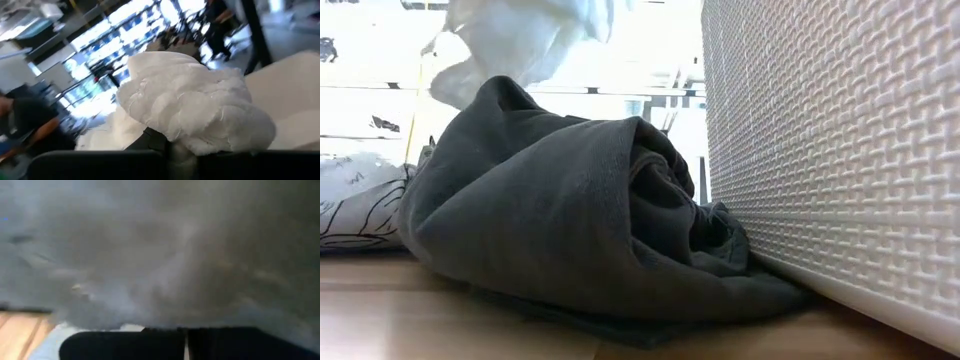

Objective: Sort clothes
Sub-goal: Put the white shirt into the bottom white laundry bin

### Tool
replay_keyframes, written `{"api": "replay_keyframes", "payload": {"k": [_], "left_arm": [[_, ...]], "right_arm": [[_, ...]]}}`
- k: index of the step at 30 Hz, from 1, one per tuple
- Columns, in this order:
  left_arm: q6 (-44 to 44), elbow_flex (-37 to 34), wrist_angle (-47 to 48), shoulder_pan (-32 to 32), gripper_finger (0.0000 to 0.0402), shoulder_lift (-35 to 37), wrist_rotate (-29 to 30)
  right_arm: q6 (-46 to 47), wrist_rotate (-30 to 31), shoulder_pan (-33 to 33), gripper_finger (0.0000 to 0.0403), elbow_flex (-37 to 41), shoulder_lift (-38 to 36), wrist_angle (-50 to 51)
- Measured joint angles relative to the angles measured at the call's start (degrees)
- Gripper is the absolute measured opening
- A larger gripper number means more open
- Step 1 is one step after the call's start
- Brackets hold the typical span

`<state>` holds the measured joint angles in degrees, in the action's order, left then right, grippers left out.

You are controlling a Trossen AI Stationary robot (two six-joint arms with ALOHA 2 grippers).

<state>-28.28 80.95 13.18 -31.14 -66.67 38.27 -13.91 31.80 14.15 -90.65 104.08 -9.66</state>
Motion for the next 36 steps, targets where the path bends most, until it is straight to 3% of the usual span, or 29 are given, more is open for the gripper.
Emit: {"api": "replay_keyframes", "payload": {"k": [10, 19, 28, 36], "left_arm": [[0.99, 0.07, -4.52, 0.35, 0.0033, -1.60, -11.97], [0.97, 0.07, -7.73, 2.32, 0.0033, -10.08, -17.70], [1.06, 0.07, -17.37, 5.85, 0.0033, -18.05, -29.22], [3.47, 0.04, -21.54, 8.97, 0.0033, -26.90, -38.93]], "right_arm": [[-10.66, 7.51, 5.73, 0.0001, 0.00, -9.23, -0.22], [-14.75, 7.86, 15.19, 0.0000, 0.00, -16.41, 5.41], [-7.94, 11.88, 25.83, 0.0000, -0.02, -18.78, 17.48], [12.86, 14.85, 33.46, 0.0000, -0.02, -18.70, 36.04]]}}
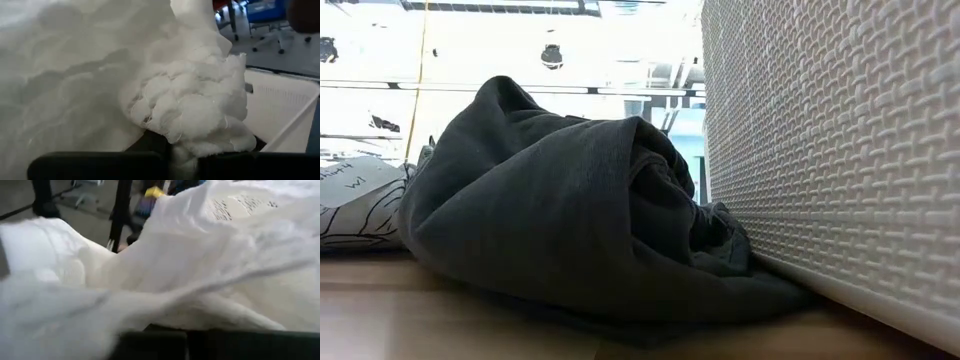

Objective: Sort clothes
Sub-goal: Put the white shirt into the bottom white laundry bin

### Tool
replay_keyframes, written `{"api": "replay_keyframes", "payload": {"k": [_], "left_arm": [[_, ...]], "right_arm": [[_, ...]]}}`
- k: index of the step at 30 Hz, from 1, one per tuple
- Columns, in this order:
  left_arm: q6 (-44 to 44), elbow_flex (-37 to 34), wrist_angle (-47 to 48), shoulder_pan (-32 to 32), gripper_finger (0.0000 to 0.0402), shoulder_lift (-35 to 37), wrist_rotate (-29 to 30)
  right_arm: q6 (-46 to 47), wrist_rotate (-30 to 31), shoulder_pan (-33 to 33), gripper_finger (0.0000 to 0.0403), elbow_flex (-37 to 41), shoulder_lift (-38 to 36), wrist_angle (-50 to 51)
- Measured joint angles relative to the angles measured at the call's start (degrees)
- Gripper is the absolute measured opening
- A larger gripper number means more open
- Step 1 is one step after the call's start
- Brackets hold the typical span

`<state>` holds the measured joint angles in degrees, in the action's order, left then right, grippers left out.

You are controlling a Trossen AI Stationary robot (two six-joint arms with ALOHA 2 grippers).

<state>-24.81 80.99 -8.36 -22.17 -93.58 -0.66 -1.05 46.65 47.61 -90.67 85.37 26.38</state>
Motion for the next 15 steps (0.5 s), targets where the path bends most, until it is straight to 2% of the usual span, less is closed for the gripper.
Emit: {"api": "replay_keyframes", "payload": {"k": [7, 11, 15], "left_arm": [[0.43, -0.04, -3.62, 2.38, 0.0034, -5.99, -4.15], [2.11, -0.04, -4.45, 3.60, 0.0045, -7.72, -8.34], [2.85, -0.04, -3.73, 4.36, 0.0051, -7.81, -11.42]], "right_arm": [[24.50, -0.62, 2.71, 0.0000, 0.00, 0.12, 19.68], [37.36, -5.50, 2.72, 0.0002, 0.00, 0.19, 28.59], [44.80, -10.66, 2.68, 0.0015, 0.00, 0.21, 32.06]]}}
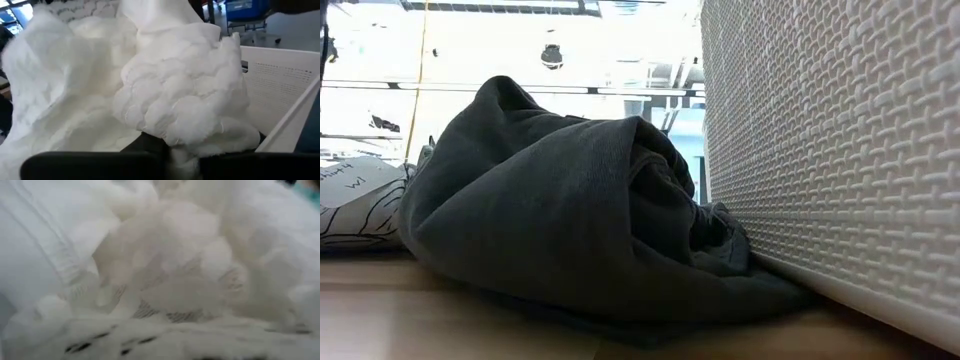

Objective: Sort clothes
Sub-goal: Put the white shirt into the bottom white laundry bin

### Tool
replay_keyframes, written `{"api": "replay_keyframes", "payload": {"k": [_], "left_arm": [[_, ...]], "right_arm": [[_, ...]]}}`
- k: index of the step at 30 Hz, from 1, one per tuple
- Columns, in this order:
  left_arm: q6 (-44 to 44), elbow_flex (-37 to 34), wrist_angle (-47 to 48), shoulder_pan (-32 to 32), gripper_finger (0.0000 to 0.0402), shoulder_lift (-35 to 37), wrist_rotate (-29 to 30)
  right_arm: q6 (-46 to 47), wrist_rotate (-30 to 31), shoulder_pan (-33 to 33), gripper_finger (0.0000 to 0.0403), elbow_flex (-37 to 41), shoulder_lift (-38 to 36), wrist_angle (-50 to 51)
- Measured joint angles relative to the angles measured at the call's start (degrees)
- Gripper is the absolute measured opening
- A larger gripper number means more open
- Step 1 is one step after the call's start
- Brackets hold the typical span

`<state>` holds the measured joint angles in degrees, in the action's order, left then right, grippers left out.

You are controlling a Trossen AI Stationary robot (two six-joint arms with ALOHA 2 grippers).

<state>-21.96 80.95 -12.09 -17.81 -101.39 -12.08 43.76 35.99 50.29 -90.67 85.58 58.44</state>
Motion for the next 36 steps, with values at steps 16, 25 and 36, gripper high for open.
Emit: {"api": "replay_keyframes", "payload": {"k": [16, 25, 36], "left_arm": [[0.88, 0.02, 5.69, -0.06, 0.0236, 0.05, -2.84], [1.02, 0.21, 7.18, 0.01, 0.0253, 0.81, -7.11], [-0.19, 6.90, 24.79, -0.17, 0.0252, 4.99, -10.42]], "right_arm": [[15.05, -23.04, 2.77, 0.0125, -0.01, -0.33, 0.75], [15.19, -18.73, 4.93, 0.0176, -0.03, -2.83, -0.80], [-2.37, -6.11, -3.92, 0.0169, -0.09, 1.20, 0.16]]}}
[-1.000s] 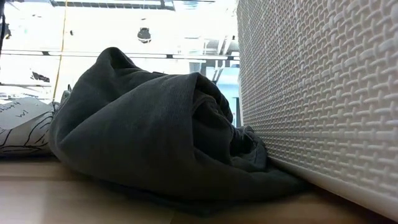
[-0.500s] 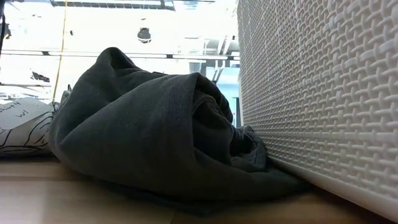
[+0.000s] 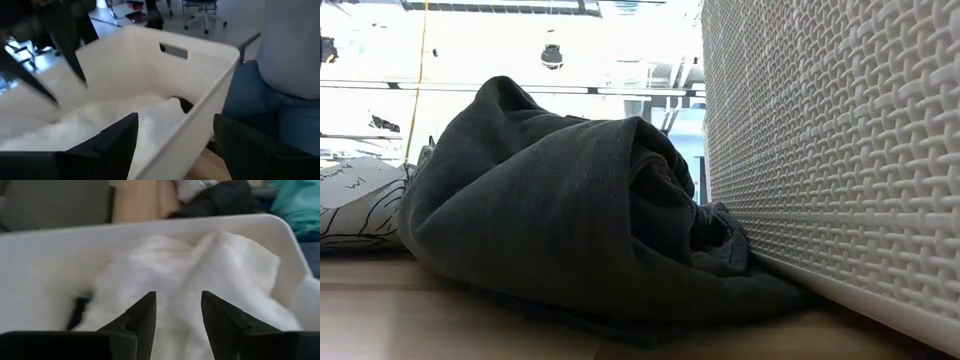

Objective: Sort clothes
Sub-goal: Put the white shirt into the bottom white laundry bin

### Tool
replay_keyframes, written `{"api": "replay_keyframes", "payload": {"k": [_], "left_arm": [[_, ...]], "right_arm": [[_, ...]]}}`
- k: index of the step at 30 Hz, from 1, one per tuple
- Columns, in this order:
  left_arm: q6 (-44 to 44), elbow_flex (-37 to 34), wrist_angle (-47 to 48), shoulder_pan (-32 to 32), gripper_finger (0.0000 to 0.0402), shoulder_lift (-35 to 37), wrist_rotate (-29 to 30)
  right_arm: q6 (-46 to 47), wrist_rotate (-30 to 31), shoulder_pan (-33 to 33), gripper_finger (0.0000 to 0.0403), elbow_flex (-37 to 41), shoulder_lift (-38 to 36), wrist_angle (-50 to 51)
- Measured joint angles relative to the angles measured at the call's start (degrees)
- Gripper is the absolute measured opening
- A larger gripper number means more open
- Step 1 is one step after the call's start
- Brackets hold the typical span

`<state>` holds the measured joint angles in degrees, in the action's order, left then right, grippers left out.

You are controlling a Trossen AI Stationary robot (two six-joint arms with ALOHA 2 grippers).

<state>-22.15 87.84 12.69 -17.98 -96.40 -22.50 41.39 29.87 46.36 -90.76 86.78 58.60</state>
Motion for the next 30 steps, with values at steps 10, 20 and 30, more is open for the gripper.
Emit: {"api": "replay_keyframes", "payload": {"k": [10, 20, 30], "left_arm": [[0.66, 1.78, 21.08, -1.14, 0.0251, 9.15, 15.76], [8.43, 1.76, 38.60, -2.62, 0.0251, 15.56, 26.05], [14.94, -3.96, 47.27, -2.76, 0.0251, 16.37, 22.49]], "right_arm": [[3.99, -6.97, -7.93, 0.0151, 0.02, 11.03, 14.72], [1.44, -19.80, -8.79, 0.0141, 0.04, 22.71, 12.00], [2.12, -24.92, -9.04, 0.0137, 0.07, 23.67, 10.54]]}}
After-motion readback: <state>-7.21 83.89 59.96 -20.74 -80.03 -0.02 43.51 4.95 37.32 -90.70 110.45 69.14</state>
